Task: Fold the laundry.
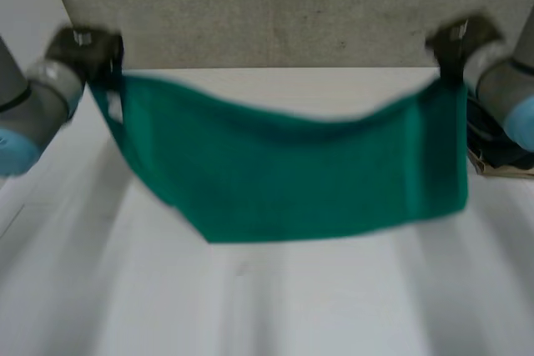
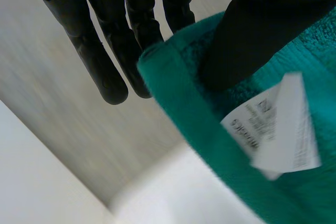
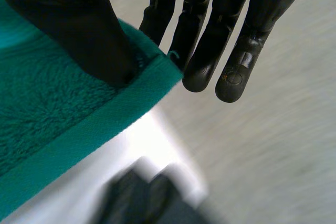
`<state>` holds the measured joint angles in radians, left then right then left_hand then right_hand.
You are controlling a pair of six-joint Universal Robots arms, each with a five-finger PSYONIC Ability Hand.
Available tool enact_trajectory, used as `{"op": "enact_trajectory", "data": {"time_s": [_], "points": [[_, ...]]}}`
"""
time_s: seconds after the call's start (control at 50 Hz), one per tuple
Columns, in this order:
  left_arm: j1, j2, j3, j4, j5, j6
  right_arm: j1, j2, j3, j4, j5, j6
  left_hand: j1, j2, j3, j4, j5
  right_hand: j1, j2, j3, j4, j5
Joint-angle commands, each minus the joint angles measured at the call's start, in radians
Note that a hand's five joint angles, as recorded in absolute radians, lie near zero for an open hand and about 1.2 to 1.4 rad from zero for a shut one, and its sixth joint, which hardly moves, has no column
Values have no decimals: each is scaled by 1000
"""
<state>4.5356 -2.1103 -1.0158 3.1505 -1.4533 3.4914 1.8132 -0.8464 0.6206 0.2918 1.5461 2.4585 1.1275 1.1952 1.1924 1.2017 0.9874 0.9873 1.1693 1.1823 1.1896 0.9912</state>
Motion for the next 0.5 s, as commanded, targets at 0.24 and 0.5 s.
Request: {"op": "enact_trajectory", "data": {"time_s": [0.24,0.5], "points": [[-9,55,79,502,-82,-97,17,-51,-162,-358,13,181,269,201,204,195,234,409,227,214,207,231],[0,-71,-351,533,14,-68,17,92,273,-324,-96,96,269,201,204,195,234,409,227,214,207,231]]}}
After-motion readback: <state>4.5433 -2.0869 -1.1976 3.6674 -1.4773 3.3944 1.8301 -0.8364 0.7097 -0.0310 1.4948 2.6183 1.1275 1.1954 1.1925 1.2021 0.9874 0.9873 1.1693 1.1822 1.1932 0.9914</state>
